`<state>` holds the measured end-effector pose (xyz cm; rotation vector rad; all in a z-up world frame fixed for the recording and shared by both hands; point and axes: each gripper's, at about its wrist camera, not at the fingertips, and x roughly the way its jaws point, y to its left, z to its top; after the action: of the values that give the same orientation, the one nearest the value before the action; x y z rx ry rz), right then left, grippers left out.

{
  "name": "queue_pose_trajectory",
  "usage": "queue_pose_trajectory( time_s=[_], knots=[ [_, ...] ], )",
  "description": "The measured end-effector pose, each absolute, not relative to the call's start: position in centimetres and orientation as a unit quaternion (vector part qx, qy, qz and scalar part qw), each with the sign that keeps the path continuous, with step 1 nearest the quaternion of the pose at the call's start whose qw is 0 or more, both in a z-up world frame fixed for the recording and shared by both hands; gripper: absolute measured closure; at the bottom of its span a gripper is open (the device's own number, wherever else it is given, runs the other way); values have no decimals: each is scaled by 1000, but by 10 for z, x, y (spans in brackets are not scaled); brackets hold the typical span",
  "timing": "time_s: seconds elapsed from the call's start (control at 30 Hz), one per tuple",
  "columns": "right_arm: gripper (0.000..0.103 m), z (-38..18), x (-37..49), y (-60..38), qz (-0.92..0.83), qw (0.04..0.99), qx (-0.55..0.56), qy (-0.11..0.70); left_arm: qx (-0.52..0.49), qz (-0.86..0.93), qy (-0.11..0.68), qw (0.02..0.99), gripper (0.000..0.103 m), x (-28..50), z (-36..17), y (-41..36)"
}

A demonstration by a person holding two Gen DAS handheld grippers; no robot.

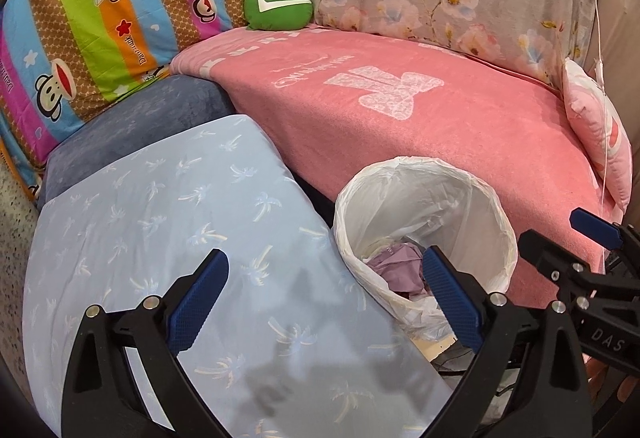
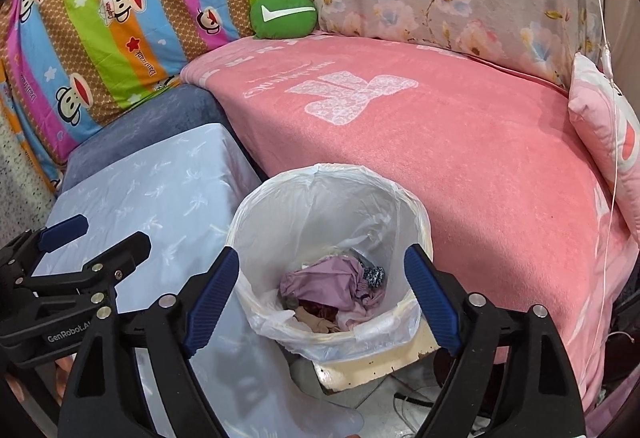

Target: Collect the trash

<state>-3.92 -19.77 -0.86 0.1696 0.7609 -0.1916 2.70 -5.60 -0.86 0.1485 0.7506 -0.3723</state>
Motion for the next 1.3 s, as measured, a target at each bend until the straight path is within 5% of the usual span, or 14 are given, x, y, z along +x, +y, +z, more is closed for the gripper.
queue_pose_trajectory(
  time_s=[0.17, 0.23, 1.3],
  knots=[
    [15, -11, -44, -194, -97, 921, 72, 370, 68, -174, 371, 909, 10, 25, -13, -53],
    [6, -12, -44, -193, -101, 922, 65, 369, 67, -171, 374, 909, 10, 24, -15, -52],
    [6, -18, -51, -187, -119, 919, 48, 374, 78, -155, 378, 910, 10, 18, -23, -54]
  ],
)
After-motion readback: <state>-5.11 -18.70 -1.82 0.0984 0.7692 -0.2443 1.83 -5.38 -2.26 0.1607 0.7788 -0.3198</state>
